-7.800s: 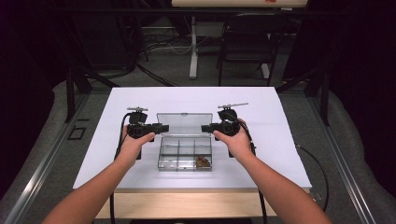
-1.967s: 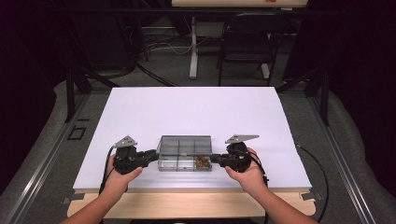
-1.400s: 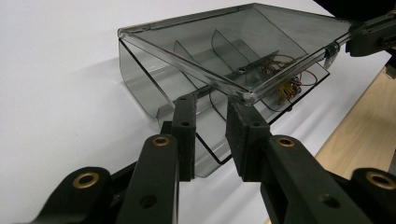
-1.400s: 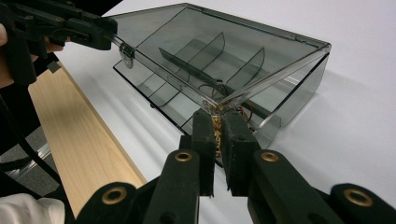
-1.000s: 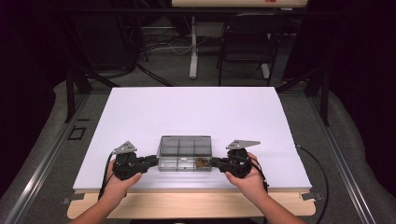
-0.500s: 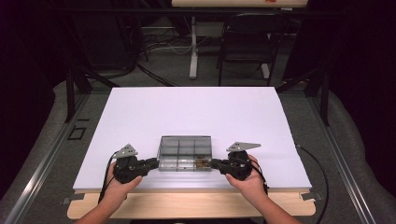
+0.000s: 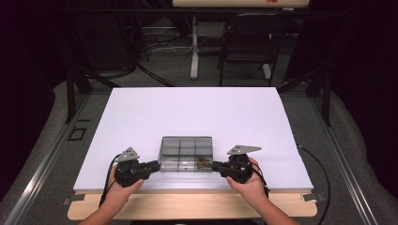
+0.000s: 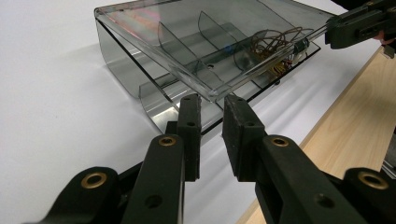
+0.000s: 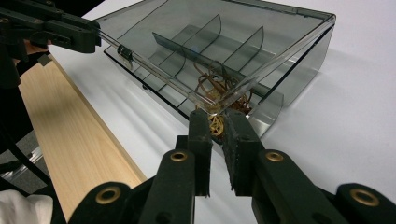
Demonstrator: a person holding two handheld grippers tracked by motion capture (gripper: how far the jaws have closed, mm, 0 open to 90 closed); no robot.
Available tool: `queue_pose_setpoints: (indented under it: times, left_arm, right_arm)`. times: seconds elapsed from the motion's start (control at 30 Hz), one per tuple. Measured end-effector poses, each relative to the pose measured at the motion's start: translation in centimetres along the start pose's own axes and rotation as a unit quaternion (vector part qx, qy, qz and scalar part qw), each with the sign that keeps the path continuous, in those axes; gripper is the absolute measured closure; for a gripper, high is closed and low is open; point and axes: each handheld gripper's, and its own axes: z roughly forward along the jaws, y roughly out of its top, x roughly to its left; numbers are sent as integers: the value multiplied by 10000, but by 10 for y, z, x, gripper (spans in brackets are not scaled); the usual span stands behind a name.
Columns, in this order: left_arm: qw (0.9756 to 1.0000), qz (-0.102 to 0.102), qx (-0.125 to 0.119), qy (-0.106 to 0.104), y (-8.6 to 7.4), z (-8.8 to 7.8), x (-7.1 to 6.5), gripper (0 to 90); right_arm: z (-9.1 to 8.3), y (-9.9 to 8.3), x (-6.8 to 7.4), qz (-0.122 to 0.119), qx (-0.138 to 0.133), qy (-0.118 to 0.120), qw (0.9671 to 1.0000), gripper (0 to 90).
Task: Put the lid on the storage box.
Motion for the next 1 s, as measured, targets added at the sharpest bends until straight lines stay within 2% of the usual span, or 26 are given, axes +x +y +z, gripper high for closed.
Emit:
queue_pose_setpoints:
  times: [1.0]
  left_arm:
    - [9999, -114, 104, -21, -8, 4, 0, 756]
  right_arm:
    - [4, -9, 1, -66, 80, -87, 9999, 783]
